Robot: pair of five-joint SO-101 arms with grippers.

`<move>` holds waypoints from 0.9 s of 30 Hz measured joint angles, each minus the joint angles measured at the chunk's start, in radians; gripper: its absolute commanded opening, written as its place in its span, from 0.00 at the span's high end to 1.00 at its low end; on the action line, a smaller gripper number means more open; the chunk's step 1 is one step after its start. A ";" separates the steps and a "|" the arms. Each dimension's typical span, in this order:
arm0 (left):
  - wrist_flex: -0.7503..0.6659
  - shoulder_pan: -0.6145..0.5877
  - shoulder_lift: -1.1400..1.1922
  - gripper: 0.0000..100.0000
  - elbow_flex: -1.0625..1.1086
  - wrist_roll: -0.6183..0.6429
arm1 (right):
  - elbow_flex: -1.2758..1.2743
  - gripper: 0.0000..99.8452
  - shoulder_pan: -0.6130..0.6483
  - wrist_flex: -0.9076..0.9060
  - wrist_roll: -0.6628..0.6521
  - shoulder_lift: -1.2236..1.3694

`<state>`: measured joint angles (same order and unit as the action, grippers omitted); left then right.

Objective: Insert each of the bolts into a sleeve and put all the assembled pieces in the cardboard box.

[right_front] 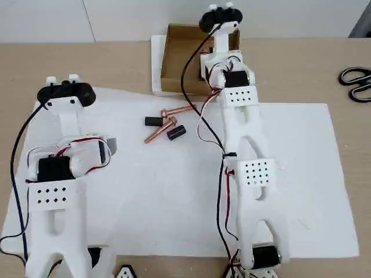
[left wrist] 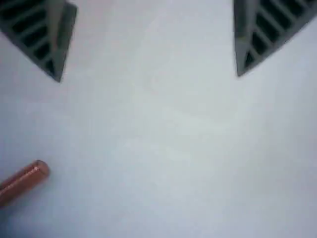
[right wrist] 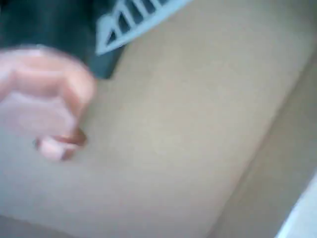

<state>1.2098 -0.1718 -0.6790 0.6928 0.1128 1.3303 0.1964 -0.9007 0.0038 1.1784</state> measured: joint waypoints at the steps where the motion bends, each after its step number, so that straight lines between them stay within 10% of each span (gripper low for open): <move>1: 0.000 0.000 0.000 0.78 0.000 0.000 | 0.000 0.90 0.002 0.000 0.000 0.000; 27: 0.000 0.000 0.000 0.78 0.000 -0.028 | 0.077 0.78 0.002 0.008 -0.003 -0.003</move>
<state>1.2098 -0.1718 -0.6790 0.6928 0.0852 1.4070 0.1979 -0.8930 0.0008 1.1753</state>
